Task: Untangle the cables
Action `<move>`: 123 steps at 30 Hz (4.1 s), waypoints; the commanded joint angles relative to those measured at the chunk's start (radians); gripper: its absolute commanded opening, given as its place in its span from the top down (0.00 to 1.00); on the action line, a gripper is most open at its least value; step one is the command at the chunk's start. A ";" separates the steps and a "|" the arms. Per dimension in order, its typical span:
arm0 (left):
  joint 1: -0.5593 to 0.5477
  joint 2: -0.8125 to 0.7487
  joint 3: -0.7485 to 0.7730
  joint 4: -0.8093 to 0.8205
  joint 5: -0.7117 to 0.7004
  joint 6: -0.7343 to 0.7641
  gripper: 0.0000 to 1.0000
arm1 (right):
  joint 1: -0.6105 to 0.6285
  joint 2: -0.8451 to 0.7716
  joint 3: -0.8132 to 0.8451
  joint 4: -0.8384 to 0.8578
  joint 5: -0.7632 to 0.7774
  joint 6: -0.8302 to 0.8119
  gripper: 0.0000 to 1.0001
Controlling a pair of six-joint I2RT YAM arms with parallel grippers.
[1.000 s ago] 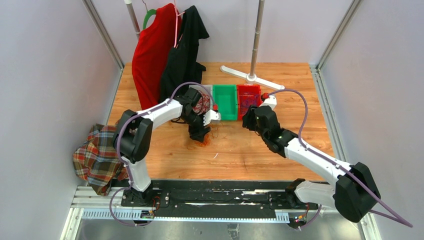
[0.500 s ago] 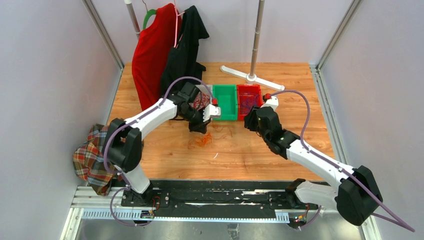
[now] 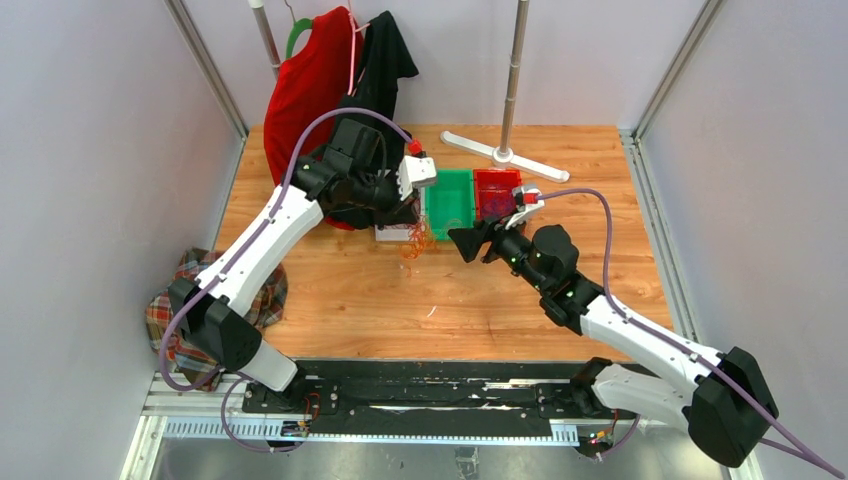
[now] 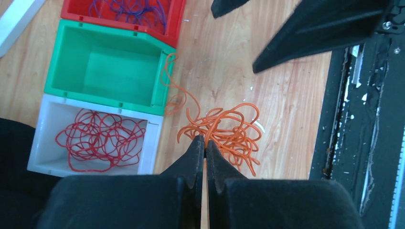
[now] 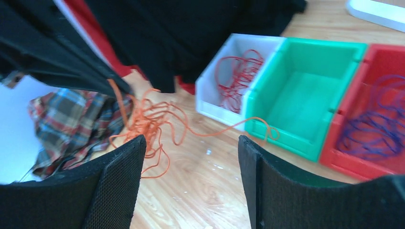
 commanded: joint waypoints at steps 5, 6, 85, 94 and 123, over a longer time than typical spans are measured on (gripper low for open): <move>-0.036 -0.017 0.040 -0.038 -0.043 -0.102 0.99 | 0.068 0.036 0.072 0.155 -0.254 -0.054 0.29; -0.041 -0.020 0.042 -0.038 -0.058 -0.110 0.99 | 0.078 0.042 0.078 0.158 -0.255 -0.063 0.29; -0.111 0.027 0.836 -0.037 -0.086 -0.170 1.00 | 0.161 0.389 -0.121 0.371 0.324 0.013 0.39; -0.117 0.022 0.655 0.087 -0.182 -0.142 1.00 | 0.002 0.322 -0.020 0.235 0.267 -0.016 0.38; -0.079 0.322 0.252 0.593 -0.490 0.157 1.00 | -0.165 0.144 -0.030 -0.087 0.411 0.065 0.42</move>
